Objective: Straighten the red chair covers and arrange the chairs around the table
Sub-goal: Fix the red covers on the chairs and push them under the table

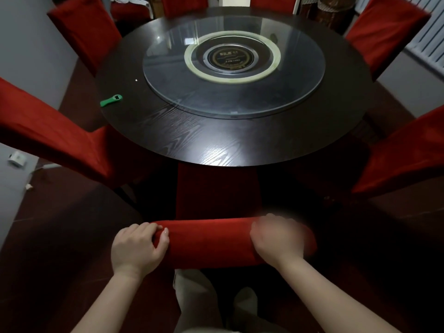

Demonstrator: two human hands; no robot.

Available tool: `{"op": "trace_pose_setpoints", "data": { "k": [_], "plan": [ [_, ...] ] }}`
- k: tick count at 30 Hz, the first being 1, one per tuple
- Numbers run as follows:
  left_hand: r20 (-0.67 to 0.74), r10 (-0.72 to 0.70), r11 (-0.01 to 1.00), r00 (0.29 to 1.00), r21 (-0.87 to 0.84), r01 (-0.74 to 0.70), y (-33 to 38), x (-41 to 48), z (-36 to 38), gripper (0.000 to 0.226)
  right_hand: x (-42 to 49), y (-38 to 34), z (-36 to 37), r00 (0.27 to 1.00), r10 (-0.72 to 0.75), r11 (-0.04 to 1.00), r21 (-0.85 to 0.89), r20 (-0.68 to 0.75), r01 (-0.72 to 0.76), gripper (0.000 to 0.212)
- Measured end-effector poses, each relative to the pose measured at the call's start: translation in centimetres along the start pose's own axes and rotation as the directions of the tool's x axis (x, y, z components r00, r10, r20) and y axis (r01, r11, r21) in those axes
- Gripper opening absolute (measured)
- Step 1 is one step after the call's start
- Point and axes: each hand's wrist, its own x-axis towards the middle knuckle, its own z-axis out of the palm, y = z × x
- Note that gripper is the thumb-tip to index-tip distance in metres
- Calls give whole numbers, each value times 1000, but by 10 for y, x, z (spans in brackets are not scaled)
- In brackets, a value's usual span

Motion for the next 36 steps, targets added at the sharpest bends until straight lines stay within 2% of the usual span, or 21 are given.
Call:
{"op": "trace_pose_setpoints", "data": {
  "k": [5, 8, 11, 13, 16, 19, 23, 26, 29, 33, 36],
  "plan": [
    [14, 6, 1000, 1000, -9, -6, -2, 0, 2, 46, -3, 0, 0, 1000, -3, 1000, 11, 22, 3, 41],
    [71, 6, 1000, 997, -6, -6, 0, 1, -3, 45, -2, 2, -1, 999, -13, 1000, 21, 36, 13, 40],
    [209, -40, 999, 977, 1, 40, 0, 24, -12, 49, 4, 6, -4, 997, -13, 1000, 23, 78, 11, 37],
    [318, -62, 997, 946, -28, 75, -4, 53, -16, 54, 12, 7, -9, 989, 39, 999, 20, 145, -42, 38],
    [479, 59, 993, 876, -120, -2, 0, 101, -21, 48, 21, 11, -22, 962, 112, 990, 53, 249, -128, 38],
    [546, 217, 975, 809, -155, -156, 25, 144, -24, 44, 20, 17, -37, 952, 167, 961, 173, 258, -216, 33],
    [524, 451, 893, 723, -269, -362, 90, 181, -23, 40, 1, 36, -59, 945, 275, 925, 220, 179, -311, 27],
    [501, 608, 793, 616, -348, -499, 148, 188, -20, 39, -25, 62, -80, 897, 415, 870, 223, 151, -440, 29],
    [478, 708, 705, 520, -432, -563, 207, 189, -19, 38, -53, 90, -99, 840, 531, 802, 253, 117, -542, 32],
    [405, 777, 629, 482, -499, -596, 279, 185, -20, 37, -73, 138, -124, 806, 589, 770, 264, 55, -581, 38],
    [371, 805, 594, 463, -515, -619, 334, 181, -22, 39, -74, 190, -138, 836, 544, 812, 207, 67, -545, 52]
  ]
}}
